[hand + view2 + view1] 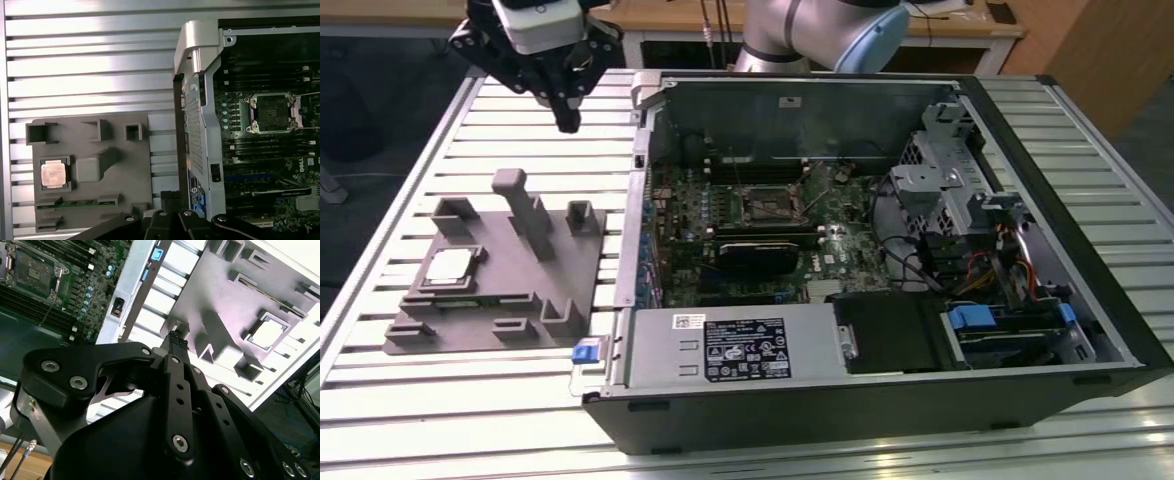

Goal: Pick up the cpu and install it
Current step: 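Reach for the cpu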

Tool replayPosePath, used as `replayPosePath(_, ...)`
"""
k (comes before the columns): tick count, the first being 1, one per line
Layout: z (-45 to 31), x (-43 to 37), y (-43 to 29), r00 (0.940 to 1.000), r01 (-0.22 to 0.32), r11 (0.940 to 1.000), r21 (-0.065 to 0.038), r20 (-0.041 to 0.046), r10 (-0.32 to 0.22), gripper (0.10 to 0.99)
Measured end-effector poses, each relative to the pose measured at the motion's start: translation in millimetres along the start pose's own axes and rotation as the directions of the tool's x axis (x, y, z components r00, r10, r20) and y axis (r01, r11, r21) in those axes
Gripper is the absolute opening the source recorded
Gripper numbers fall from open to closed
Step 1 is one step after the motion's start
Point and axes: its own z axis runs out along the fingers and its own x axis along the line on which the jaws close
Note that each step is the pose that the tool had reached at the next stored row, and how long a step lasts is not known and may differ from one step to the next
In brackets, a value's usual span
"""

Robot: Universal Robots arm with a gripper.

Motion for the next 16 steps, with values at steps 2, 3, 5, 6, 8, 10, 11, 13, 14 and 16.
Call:
replayPosePath(2,0.3,3.0,-0.2,1.0000,0.000,1.0000,0.000,-0.0001,0.000,0.106)
replayPosePath(3,0.4,4.6,-0.3,1.0000,0.000,1.0000,0.000,0.0000,0.000,0.106)
replayPosePath(5,0.7,7.9,-0.5,1.0000,0.000,1.0000,0.000,0.0000,0.000,0.106)
replayPosePath(6,0.9,9.6,-0.6,1.0000,0.000,1.0000,0.000,0.0001,0.000,0.106)
replayPosePath(8,1.1,13.3,-0.8,1.0000,-0.001,1.0000,0.000,0.0000,0.001,0.106)
replayPosePath(10,1.2,16.8,-1.1,1.0000,-0.001,1.0000,0.000,0.0000,0.001,0.106)
replayPosePath(11,1.3,18.5,-1.2,1.0000,-0.001,1.0000,0.000,0.0000,0.001,0.106)
replayPosePath(13,1.4,21.9,-1.4,1.0000,-0.001,1.0000,0.000,0.0000,0.001,0.106)
replayPosePath(14,1.5,23.7,-1.6,1.0000,-0.001,1.0000,0.000,0.0000,0.001,0.106)
replayPosePath(16,1.7,27.3,-1.8,1.0000,-0.001,1.0000,0.000,0.0000,0.001,0.106)
